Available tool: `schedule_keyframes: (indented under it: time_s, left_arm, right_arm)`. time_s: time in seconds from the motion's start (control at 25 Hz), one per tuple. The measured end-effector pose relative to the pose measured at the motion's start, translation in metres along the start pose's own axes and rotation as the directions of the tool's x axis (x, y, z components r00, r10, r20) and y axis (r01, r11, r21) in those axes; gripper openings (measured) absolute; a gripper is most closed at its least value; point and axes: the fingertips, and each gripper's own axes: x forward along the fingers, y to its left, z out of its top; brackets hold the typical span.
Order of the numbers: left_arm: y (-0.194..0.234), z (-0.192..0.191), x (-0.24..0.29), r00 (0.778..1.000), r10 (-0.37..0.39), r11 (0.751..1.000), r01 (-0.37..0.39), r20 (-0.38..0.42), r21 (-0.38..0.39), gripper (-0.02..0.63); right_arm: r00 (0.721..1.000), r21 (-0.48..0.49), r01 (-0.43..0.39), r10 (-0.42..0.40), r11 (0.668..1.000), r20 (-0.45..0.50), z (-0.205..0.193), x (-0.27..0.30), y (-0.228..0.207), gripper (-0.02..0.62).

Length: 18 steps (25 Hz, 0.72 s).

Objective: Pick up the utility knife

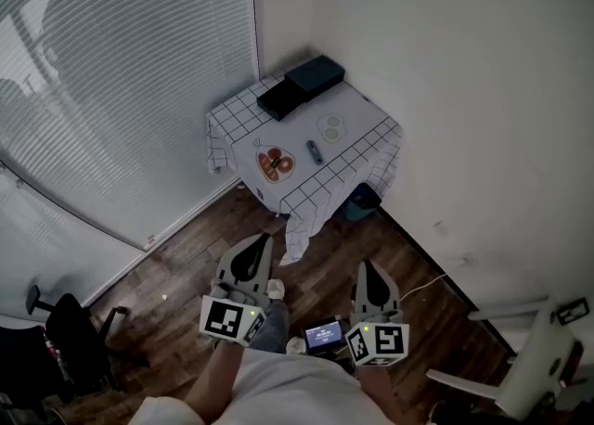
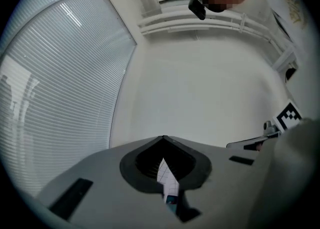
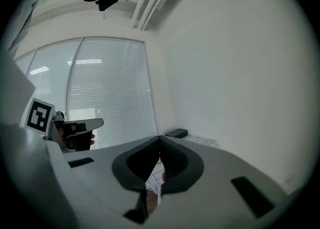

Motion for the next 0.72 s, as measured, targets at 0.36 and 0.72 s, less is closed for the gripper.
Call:
schedule_keyframes:
  time_s: [0.36,0.72]
  left_arm:
    - [0.051,-0.001,0.086,0.998,-0.05,0.997,0.051,-0.025,0.05,0.006]
    - [0.11,-0.006,0.135,0.998,-0.061,0.996,0.062,-0.018,0.058,0.006]
  right_arm:
    - [1.0,-0.018,0.027,-0.027,0.999,-0.009,0.009,0.094,-0.011,0.006]
    - [0.998,0.001,0.066,-0.066,0.998,-0.003,0.014,0.173,-0.016,0.006]
